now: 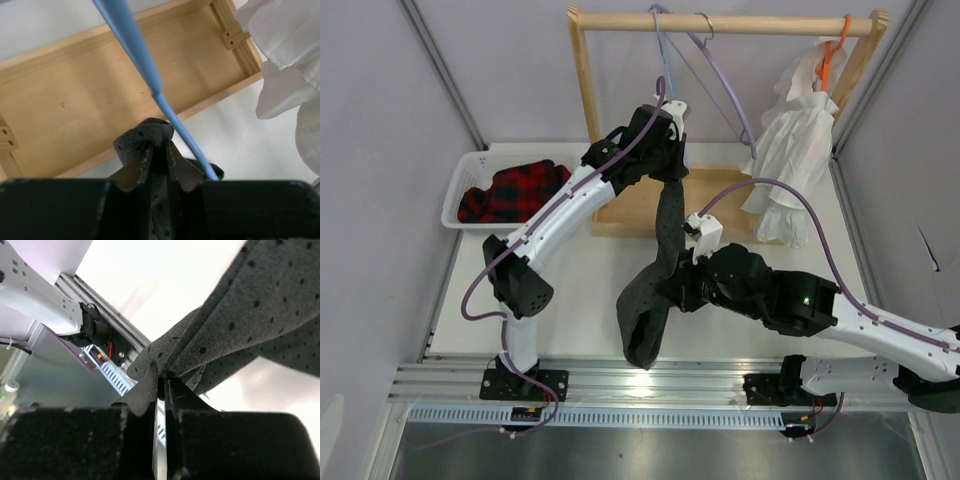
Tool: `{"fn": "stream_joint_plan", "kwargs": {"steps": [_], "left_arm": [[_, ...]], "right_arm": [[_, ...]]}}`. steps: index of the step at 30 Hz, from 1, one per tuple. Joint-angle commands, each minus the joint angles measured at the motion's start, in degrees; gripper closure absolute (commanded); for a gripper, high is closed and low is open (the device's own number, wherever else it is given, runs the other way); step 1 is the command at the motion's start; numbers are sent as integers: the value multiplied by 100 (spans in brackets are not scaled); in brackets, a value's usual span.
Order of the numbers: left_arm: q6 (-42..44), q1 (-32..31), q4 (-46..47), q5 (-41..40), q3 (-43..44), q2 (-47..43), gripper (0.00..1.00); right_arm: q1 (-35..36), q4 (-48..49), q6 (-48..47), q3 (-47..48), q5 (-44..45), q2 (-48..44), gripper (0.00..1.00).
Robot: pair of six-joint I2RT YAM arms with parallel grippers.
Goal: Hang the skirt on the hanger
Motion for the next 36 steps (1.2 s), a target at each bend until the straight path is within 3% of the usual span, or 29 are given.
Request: {"fn": "stream_joint_plan", "kwargs": {"steps": [1, 2, 4, 7, 11, 18, 23, 29, 32, 36], "left_arm": [[139, -38, -84, -127, 520, -96, 73], [244, -47, -66, -66, 547, -140, 58], [394, -38, 13, -13, 555, -323, 46], [552, -38, 153, 371, 433, -631, 35], [693, -38, 417, 919, -181, -1351, 28], [597, -47, 1049, 813, -1649, -2985, 23], [246, -38, 1497, 207, -2923, -4005, 23], [-483, -38, 2490, -574, -4978, -5368, 27], [-984, -56, 2772, -768, -6171, -5868, 30], [-1371, -73, 3133, -725, -7132, -6335, 37]], "right_arm": [[-70, -496, 551, 861, 97, 128, 100], [-123, -594, 605, 1011, 158, 294, 100], [-307, -770, 728, 1371, 220, 427, 100], [-518, -788, 781, 1705, 141, 594, 100], [-589, -701, 851, 1961, 106, 779, 100], [-748, -534, 1106, 2041, 334, 849, 100], [-1011, -534, 1255, 2058, 580, 779, 100], [-1644, -332, 1510, 2076, 352, 709, 100], [-1837, -261, 1563, 2120, 221, 726, 100], [-1987, -208, 1572, 2146, 88, 744, 100]]}}
